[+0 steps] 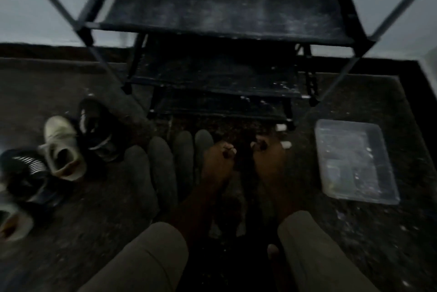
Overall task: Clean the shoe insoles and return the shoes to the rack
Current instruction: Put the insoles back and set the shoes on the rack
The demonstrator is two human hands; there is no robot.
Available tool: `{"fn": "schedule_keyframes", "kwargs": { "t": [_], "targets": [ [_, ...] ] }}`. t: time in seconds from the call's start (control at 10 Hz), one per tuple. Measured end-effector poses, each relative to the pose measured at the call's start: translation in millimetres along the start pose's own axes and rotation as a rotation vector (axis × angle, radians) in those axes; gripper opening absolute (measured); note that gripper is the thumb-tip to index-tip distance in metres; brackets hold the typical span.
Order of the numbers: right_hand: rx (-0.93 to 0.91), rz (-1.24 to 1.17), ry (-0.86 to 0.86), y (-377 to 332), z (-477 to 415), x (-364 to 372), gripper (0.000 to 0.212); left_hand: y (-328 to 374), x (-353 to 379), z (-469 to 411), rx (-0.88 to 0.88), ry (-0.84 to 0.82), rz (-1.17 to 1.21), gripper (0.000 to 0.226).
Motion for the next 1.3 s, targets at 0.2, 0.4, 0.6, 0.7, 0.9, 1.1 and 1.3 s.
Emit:
{"fn": "schedule_keyframes", "kwargs": {
  "t": [0.2,0.4,0.6,0.7,0.9,1.1,1.3],
  "targets": [
    [-0.036,-0.024,-0.228,-55.9,46.5,103.5,0.023,-94.6,-101.0,18.0,-0.239,0.166,0.103,0.022],
    [-0.003,0.003,-0.497,-75.6,92.4,196.2,0.023,-195.4,-154.5,40.9,-0.468,0.340,-0.074,0.024],
    [-0.027,0.288,-0.588,-65.2,125.0,258.0,0.033,-241.9,-174.4,47.4,-0.622,0.382,-0.056,0.053],
    [-0.112,0.440,-0.545,-67.9,131.7,256.5,0.035,-263.0,-168.8,47.9,-0.734,0.325,-0.051,0.078],
    [-0.117,0.562,-0.529,-65.3,135.3,271.7,0.061,-276.8,-162.6,39.6,-0.803,0.296,-0.050,0.094],
    [-0.080,0.566,-0.540,-61.9,125.7,282.3,0.076,-284.1,-163.0,34.8,-0.809,0.283,0.019,0.108],
    [-0.055,0.504,-0.515,-61.4,121.6,291.7,0.070,-286.8,-163.7,34.1,-0.783,0.275,0.015,0.109]
  ]
}}
Point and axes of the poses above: each hand's wrist, its own z-axis away from the middle knuckle, its own x-axis out of the palm, y = z × x, the point moved 7 cm from there along -z, towards the middle knuckle, and after that the axes turned 3 degrees about x, right-handed, at the moved point
